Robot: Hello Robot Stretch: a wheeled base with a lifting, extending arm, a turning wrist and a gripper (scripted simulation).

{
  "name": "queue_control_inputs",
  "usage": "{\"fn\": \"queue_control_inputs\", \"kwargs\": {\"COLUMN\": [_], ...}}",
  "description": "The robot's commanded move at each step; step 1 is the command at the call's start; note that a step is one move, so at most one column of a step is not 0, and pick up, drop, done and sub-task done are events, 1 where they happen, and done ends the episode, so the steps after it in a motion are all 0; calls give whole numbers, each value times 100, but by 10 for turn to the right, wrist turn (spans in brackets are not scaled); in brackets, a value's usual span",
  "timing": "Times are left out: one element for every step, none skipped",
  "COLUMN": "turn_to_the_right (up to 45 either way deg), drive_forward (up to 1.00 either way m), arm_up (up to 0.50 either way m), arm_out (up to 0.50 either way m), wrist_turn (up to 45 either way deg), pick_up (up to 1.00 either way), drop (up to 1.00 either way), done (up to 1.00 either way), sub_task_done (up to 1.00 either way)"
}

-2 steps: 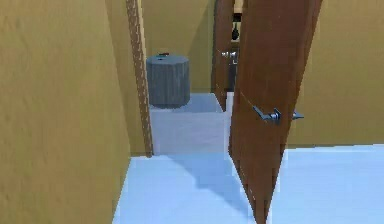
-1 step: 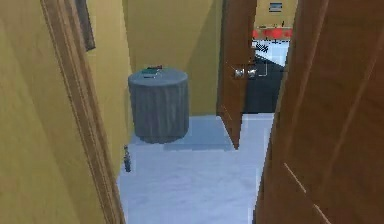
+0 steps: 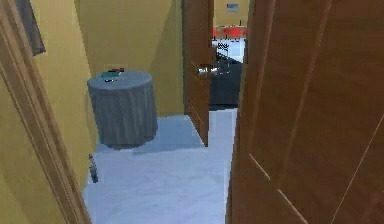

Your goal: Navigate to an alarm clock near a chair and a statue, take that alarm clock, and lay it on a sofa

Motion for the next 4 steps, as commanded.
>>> {"fn": "queue_control_inputs", "kwargs": {"turn_to_the_right": [0,-90,0,420], "drive_forward": [30,0,85,0], "arm_up": [0,0,0,0], "arm_out": [0,0,0,0], "wrist_turn": [0,0,0,0], "pick_up": [0,0,0,0], "drop": [0,0,0,0], "done": [0,0,0,0], "sub_task_done": [0,0,0,0]}}
